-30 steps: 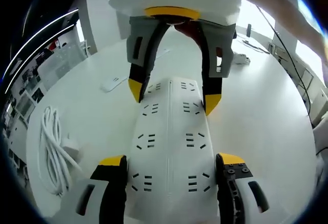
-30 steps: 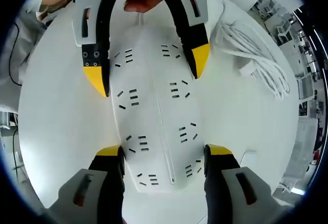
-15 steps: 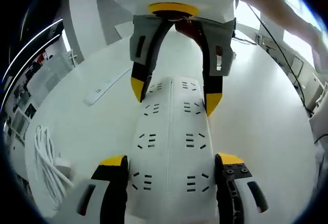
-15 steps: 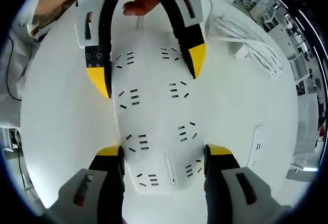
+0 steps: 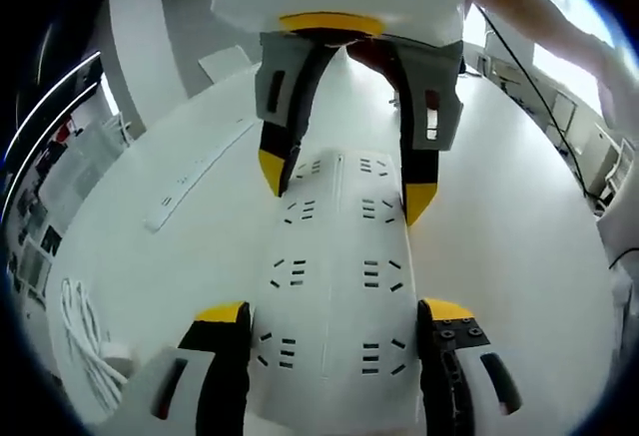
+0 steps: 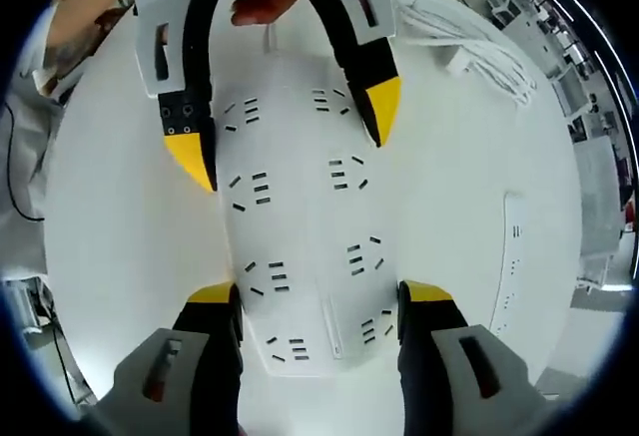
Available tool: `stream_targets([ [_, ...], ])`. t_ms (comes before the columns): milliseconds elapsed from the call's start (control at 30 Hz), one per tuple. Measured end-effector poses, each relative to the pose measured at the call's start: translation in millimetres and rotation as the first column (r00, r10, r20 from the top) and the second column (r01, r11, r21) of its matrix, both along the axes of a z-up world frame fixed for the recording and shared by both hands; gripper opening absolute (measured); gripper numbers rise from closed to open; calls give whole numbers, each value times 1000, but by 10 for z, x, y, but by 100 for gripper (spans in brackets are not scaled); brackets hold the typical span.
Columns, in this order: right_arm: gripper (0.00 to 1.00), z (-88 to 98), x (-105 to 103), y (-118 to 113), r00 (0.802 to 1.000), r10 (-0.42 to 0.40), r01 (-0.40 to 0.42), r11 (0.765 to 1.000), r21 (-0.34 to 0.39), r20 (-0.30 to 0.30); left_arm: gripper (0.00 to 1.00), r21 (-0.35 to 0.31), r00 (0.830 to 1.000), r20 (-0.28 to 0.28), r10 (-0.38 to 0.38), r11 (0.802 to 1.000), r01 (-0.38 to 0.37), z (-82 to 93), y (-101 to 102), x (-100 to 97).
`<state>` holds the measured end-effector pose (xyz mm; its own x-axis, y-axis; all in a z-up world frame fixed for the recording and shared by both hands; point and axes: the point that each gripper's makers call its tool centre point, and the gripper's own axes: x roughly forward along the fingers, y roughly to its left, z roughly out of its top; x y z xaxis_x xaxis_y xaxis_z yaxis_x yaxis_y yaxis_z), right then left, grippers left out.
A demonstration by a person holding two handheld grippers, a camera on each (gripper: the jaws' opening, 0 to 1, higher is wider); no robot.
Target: Straighten the power strip on the desk, plug the charger into it
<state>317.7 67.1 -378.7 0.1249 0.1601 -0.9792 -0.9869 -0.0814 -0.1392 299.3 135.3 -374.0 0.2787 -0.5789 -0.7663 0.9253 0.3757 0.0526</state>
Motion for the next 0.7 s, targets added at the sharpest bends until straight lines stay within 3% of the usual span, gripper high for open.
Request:
stream_targets([
  [700,62,5,-96,-310,990,-143,143,990,-4,-2,69,-3,994,-1,-107,994,107,-30,-318,-13],
])
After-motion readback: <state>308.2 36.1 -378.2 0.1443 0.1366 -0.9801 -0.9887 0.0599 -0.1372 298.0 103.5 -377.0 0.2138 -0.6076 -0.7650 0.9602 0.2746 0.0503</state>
